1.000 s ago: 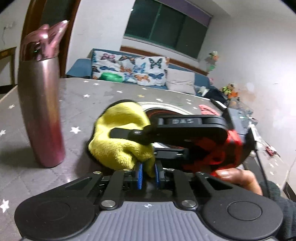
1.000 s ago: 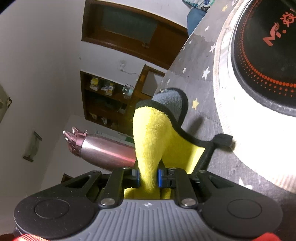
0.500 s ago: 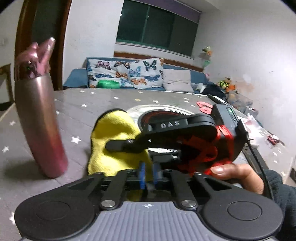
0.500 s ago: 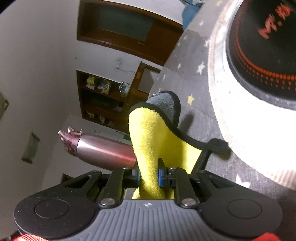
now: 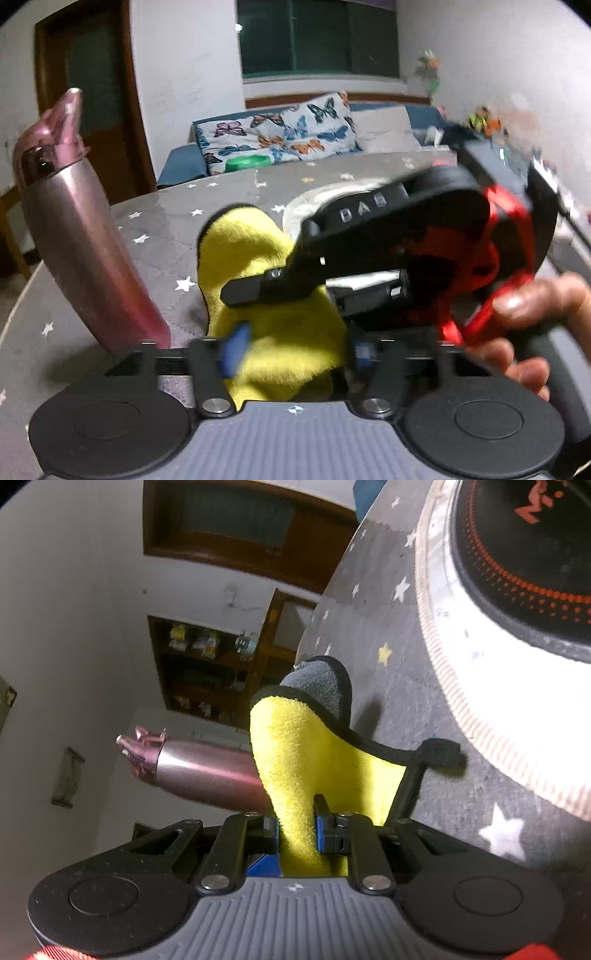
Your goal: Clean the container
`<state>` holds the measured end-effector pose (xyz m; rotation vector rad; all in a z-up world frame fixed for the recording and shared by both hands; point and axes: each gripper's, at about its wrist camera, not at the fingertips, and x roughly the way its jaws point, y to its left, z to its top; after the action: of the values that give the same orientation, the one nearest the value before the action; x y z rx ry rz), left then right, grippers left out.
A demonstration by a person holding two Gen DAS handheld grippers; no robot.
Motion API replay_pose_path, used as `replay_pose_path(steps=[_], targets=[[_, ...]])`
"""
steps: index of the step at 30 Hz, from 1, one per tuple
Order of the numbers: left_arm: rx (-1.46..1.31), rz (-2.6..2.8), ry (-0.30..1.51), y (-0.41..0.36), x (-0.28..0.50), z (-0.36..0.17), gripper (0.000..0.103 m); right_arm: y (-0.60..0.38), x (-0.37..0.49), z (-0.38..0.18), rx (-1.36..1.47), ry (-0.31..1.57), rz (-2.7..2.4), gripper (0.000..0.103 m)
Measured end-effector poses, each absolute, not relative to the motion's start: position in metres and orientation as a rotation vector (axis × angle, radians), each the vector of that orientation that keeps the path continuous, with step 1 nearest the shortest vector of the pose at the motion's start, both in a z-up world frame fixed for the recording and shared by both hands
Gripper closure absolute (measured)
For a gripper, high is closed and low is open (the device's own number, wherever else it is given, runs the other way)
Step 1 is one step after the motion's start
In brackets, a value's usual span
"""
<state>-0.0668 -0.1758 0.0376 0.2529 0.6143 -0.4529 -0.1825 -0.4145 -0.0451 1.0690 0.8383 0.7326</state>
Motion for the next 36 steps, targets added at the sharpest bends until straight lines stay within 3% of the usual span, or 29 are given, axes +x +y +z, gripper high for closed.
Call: replay_pose_path(steps=[3,5,18,19,20,21,23,25,29,36], targets=[[0.24,-0.461,0.618,-0.171,-0.064,0.036,0.085,-0.415,-0.18,-0.043,1.034,0.835,0.706,0.086],[0.202,-0.481,0.616,-0.167,-0.066,0.036,0.088,-0.417,-0.18,-0.045,1.044,0.836,0.706,0.086],[0.224,-0.578,0.567,-0.171,-0.085,0.033,0.089,-0.418,-0.183,-0.038,0.949,0.845,0.702,0.086],[0.209,-0.579,0.576,-0.168,-0.083,0.034,0.087,-0.419,-0.183,-0.038,0.954,0.847,0.708,0.086],[0.195,-0.579,0.583,-0.165,-0.083,0.035,0.078,-0.42,-0.183,-0.039,0.967,0.85,0.716,0.086],[0.182,-0.574,0.583,-0.162,-0.083,0.036,0.057,-0.421,-0.182,-0.041,0.992,0.854,0.724,0.086],[0.176,-0.557,0.56,-0.155,-0.086,0.039,0.033,-0.424,-0.182,-0.046,1.055,0.856,0.744,0.086],[0.175,-0.548,0.548,-0.148,-0.088,0.041,0.03,-0.426,-0.182,-0.048,1.084,0.845,0.745,0.086],[0.148,-0.493,0.557,-0.131,-0.086,0.044,0.0,-0.431,-0.179,-0.049,1.145,0.819,0.751,0.086],[0.036,-0.336,0.599,-0.083,-0.075,0.045,0.0,-0.431,-0.174,-0.044,1.155,0.789,0.746,0.086]])
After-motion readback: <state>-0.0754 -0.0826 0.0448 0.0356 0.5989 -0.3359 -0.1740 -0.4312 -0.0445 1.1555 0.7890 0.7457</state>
